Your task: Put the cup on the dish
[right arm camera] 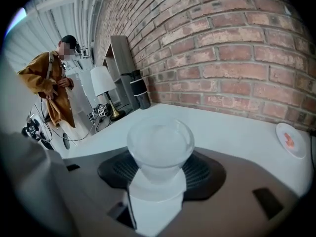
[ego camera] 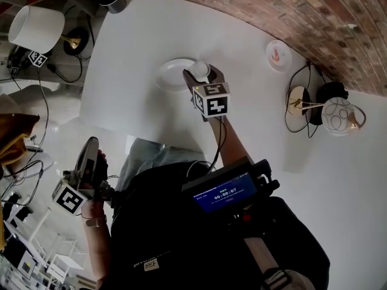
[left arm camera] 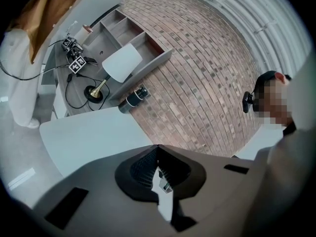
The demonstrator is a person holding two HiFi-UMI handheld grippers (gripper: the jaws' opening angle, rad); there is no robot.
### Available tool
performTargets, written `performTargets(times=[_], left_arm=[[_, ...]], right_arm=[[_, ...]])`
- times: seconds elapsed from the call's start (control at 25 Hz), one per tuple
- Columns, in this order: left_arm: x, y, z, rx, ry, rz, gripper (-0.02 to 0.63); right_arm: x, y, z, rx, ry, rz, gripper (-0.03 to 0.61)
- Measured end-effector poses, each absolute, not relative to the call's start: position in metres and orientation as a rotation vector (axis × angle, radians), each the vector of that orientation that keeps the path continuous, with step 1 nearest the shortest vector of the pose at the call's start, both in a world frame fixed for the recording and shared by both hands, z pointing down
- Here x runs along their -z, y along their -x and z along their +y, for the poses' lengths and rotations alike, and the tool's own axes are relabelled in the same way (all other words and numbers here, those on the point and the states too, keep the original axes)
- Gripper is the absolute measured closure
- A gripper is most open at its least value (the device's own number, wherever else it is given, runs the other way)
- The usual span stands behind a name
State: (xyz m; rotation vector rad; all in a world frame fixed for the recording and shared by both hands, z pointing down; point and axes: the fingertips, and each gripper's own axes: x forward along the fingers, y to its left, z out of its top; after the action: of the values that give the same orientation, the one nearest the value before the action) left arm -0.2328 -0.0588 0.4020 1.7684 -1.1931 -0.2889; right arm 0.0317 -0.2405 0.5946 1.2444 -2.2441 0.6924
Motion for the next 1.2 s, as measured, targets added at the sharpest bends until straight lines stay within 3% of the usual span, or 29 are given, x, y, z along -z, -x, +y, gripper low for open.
performTargets(times=[1.2], left_arm=[[-0.42,0.241,-0.054,0.325,-1.658,-1.24,0.609]], right_arm=[[-0.651,0.0,-0.247,-0.553,-1.133,-2.186,0.318]])
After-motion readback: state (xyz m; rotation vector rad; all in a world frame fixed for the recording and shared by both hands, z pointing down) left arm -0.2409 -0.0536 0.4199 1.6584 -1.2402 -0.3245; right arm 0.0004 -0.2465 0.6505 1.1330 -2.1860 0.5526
